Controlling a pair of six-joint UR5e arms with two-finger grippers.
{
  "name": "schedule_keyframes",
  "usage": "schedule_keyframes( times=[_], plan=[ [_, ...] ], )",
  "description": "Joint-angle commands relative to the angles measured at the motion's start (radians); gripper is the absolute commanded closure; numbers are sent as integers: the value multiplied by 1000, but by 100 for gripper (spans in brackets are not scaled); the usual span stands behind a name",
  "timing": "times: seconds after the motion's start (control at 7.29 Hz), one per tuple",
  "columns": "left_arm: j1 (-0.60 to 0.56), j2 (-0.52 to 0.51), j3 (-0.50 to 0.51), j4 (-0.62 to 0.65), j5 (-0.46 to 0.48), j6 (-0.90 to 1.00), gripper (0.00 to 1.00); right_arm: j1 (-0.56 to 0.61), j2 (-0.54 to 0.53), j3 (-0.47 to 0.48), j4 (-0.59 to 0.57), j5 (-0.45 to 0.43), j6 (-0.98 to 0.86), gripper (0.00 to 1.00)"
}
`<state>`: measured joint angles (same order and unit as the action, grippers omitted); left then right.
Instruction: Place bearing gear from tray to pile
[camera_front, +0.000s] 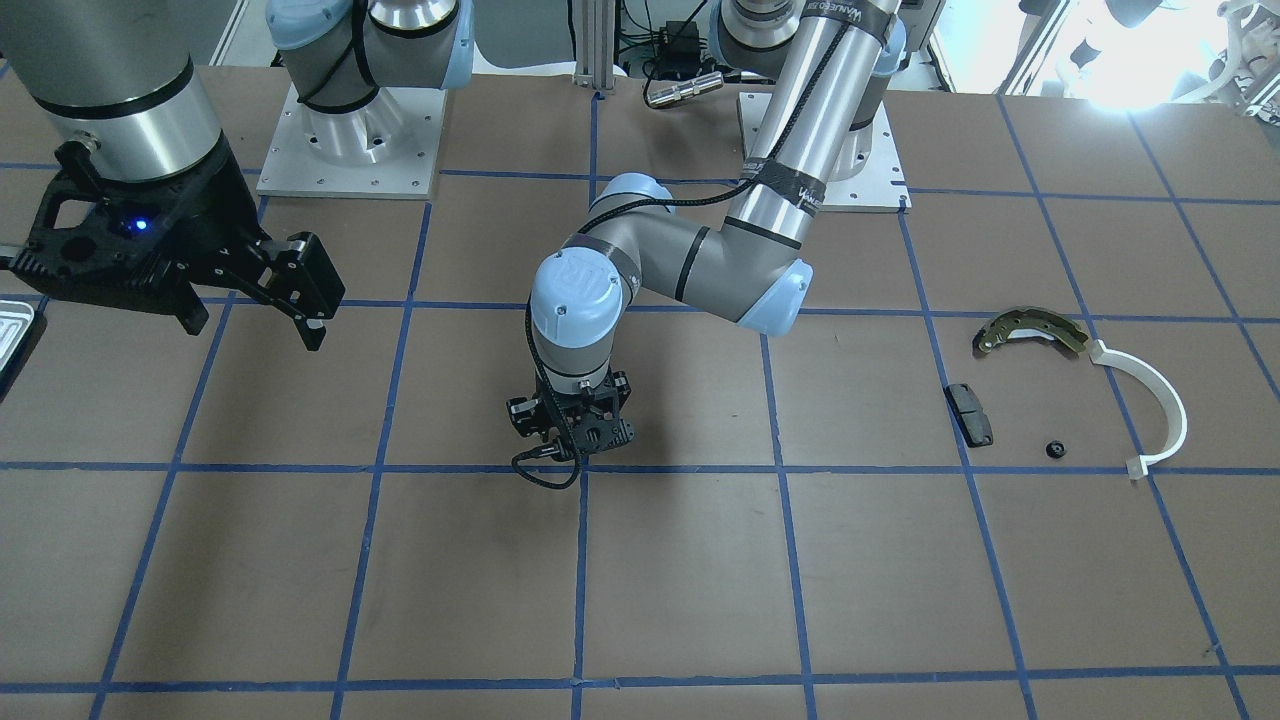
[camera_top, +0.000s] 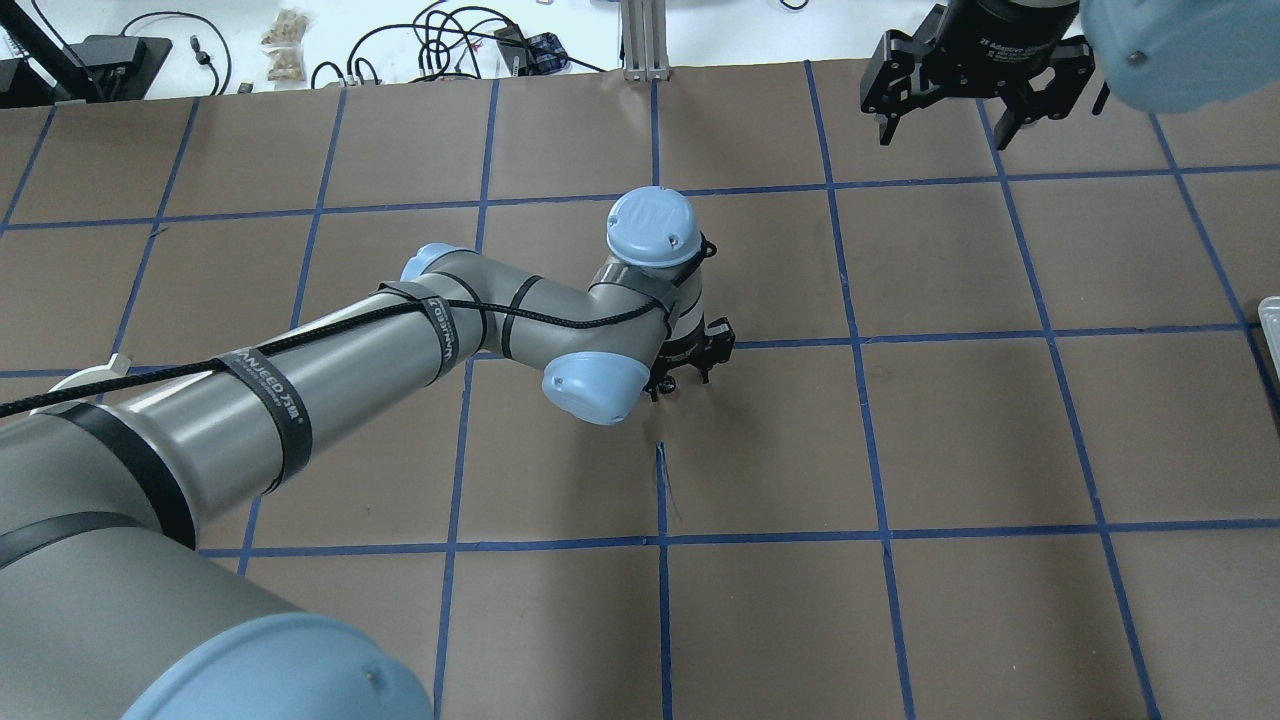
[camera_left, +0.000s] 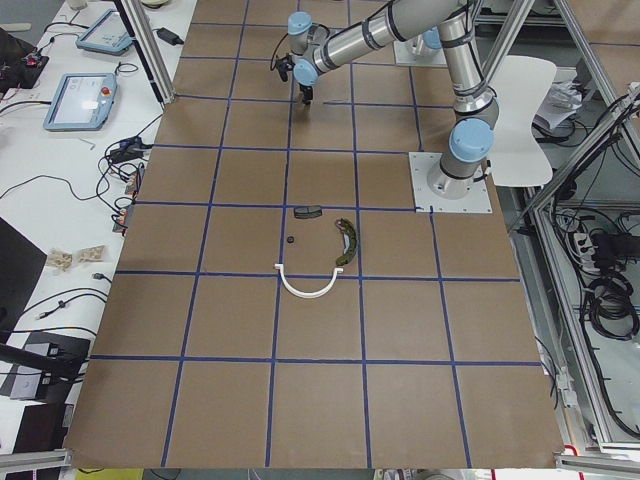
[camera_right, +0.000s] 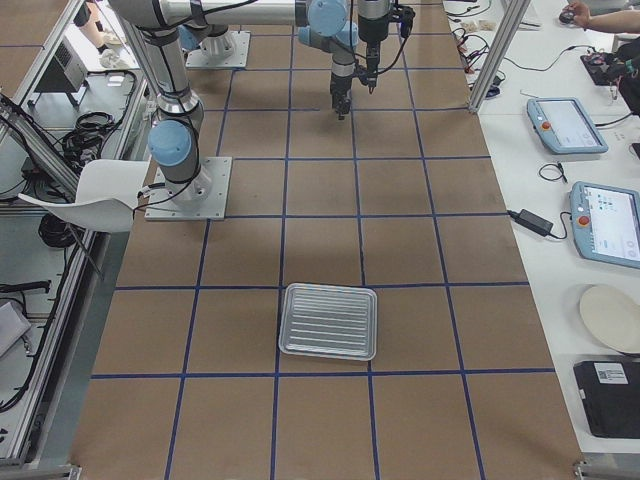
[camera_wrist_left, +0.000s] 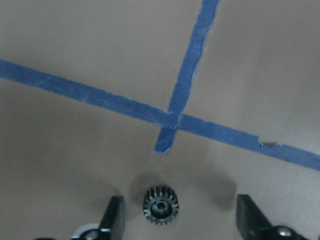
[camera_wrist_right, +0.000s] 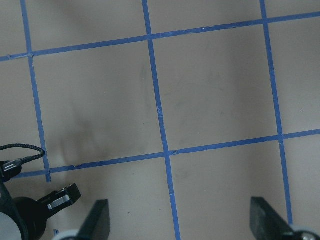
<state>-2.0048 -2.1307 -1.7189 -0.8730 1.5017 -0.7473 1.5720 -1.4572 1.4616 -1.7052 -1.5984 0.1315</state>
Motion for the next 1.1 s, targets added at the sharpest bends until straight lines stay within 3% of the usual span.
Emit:
schedule_keyframes(
  times=[0.0,0.14,0.41,0.96],
  plan=[
    [0,17,-11,-6,0,8,82,0,1,0,-1,2,0,0],
    [1,24,-11,-3,0,9,92,0,1,-1,-1,0,0,0],
    [15,49,-7,-9,99,96,96,0,1,-1,1,0,0,0],
    [386,185,-100,-29,112,762,95,0,1,-1,-1,0,-1,0]
  ],
)
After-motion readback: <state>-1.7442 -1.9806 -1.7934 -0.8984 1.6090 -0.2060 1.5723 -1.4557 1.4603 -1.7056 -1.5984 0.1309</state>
